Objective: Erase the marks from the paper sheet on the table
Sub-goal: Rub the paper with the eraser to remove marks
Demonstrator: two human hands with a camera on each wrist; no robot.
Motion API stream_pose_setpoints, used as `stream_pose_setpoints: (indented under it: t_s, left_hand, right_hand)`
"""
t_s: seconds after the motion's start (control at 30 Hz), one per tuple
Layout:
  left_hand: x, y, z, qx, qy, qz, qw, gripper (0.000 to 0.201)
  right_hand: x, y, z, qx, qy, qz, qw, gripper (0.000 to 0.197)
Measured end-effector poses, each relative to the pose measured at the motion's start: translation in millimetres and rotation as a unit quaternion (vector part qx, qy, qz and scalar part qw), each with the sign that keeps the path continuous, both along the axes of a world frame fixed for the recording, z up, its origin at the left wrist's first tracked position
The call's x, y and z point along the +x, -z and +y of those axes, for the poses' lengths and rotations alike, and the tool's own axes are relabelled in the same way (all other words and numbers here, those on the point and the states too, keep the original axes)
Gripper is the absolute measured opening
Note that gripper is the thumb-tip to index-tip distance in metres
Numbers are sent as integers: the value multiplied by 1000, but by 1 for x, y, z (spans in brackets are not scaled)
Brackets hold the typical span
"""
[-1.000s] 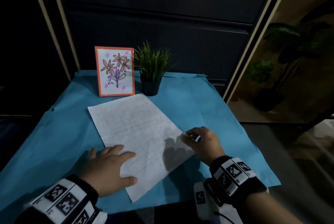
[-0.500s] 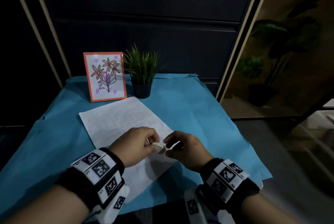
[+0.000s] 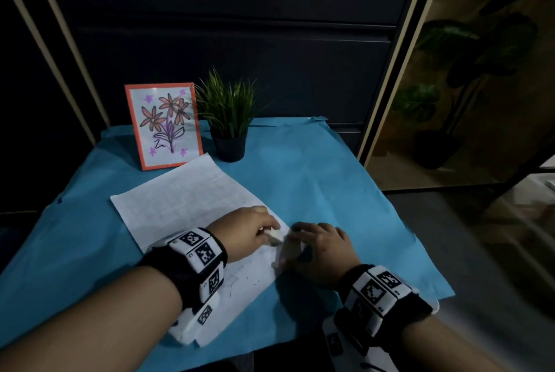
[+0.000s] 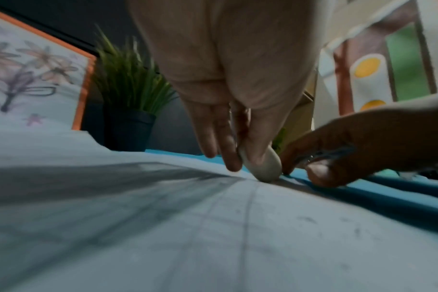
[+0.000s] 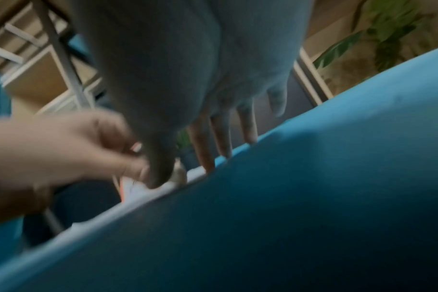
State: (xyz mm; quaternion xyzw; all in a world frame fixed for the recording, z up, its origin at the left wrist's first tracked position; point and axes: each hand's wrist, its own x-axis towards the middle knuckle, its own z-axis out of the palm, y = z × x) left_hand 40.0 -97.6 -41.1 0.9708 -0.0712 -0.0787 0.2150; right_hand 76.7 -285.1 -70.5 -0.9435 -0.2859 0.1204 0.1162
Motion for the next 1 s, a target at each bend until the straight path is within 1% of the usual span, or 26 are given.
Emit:
stream_pose_setpoints:
  t_s: [0.03,0.1,0.17,0.3,0.47,0.53,0.6,0.7,0.8,0.87,1.0]
  left_hand:
    - [3,1,-1,23,15,4,1000,28]
    - [7,2,-3,64,36,15,997,26]
    - [10,0,-3,96,54,40,993,27]
    - [6,-4,1,125,88,60,986,28]
    - [-1,-1,12,108,100,60,987,22]
    - [-2,-1,14,111,84,58,989,18]
    - [-2,0,15,99,56,38,993,15]
    - [0,1,12,93,38,4,995,17]
    - [4,0,7,125,52,17,991,24]
    - [2,-1,8,123,71,37,989,24]
    - [-6,-2,18,141,134,67,979,23]
  right_hand:
    - [1,2,2,-1,5,-9,1000,80]
    - [0,4,6,9,19,-26,999,57]
    - [-2,6,7,14,21,-24,999,50]
    - [-1,7,7,-8,10,-1,1000,50]
    - [-2,9,9,-27,-9,-2,1000,52]
    - [-3,8,11,-35,-15,4,999,55]
    - [-2,6,13,-32,-23,10,999,60]
    - [-3,3,14,-5,-43,3,999,59]
    - [-5,4,13,-6,-50,13,999,54]
    - [-4,6,13,-25,-50,10,998,55]
    - [-3,5,13,-51,-55,17,997,64]
